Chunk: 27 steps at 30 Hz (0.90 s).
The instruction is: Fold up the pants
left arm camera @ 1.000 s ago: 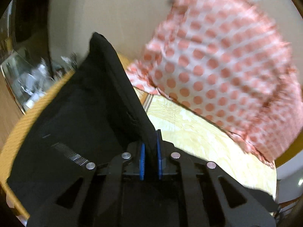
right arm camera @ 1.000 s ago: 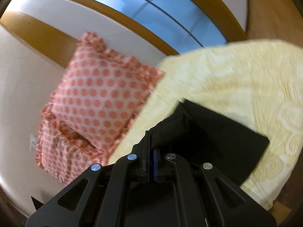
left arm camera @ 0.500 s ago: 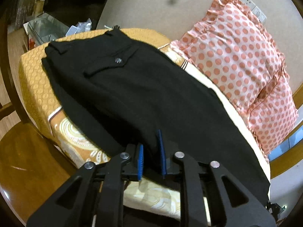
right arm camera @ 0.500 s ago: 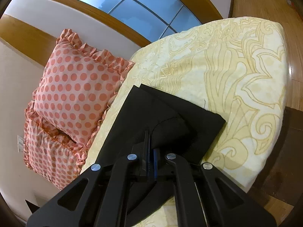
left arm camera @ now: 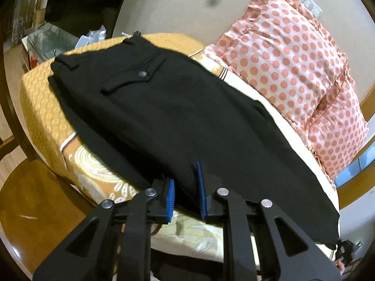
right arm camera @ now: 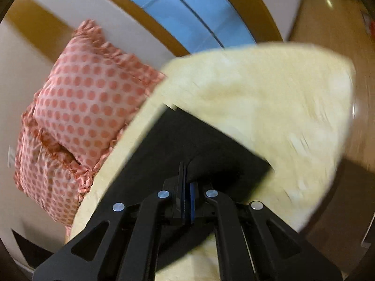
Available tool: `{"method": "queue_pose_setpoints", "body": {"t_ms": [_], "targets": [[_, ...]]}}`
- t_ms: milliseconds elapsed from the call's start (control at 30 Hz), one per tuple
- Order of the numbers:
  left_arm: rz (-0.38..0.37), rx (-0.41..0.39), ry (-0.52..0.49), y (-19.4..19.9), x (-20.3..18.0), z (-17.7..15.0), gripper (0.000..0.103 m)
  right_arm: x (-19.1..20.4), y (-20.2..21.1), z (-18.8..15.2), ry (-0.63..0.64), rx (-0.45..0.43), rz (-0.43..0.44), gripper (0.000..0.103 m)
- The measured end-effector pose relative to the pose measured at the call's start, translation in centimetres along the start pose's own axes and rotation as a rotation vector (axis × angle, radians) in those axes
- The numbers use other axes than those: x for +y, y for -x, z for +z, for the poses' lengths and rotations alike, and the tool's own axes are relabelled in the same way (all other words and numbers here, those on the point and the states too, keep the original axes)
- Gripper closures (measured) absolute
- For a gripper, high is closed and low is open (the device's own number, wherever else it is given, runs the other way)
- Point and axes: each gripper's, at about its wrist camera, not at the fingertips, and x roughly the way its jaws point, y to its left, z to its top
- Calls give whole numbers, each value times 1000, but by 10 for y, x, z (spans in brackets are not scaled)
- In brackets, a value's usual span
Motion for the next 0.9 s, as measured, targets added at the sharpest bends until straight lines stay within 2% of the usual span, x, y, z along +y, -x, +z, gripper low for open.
{"method": "queue_pose_setpoints", "body": {"t_ms": [333, 467, 600, 633, 700, 733, 800, 833, 900], "targets": [[-9, -13, -39, 8, -1, -9, 87, 2, 16, 1, 18, -61, 12, 100], [-41, -17, -26, 9, 4, -11, 86, 0, 8, -4, 43, -43, -44, 100], [-41, -30, -40, 15, 6, -12, 80, 1, 20, -5, 80, -72, -91, 97], [-42, -40, -38, 18, 7, -12, 77, 0, 25, -4, 76, -84, -102, 85], [-9, -95, -27, 31, 10, -11, 63, -6, 40, 3, 58, -149, -118, 64], [24, -142, -24, 39, 11, -10, 60, -9, 47, 6, 47, -176, -122, 42], [91, -266, -31, 59, 11, -6, 44, -16, 50, 12, 28, -182, -99, 39], [103, -302, -39, 64, 8, -3, 40, -17, 50, 13, 25, -178, -89, 39], [95, -326, -76, 68, 0, 3, 32, -18, 45, 13, 27, -169, -80, 39]]}}
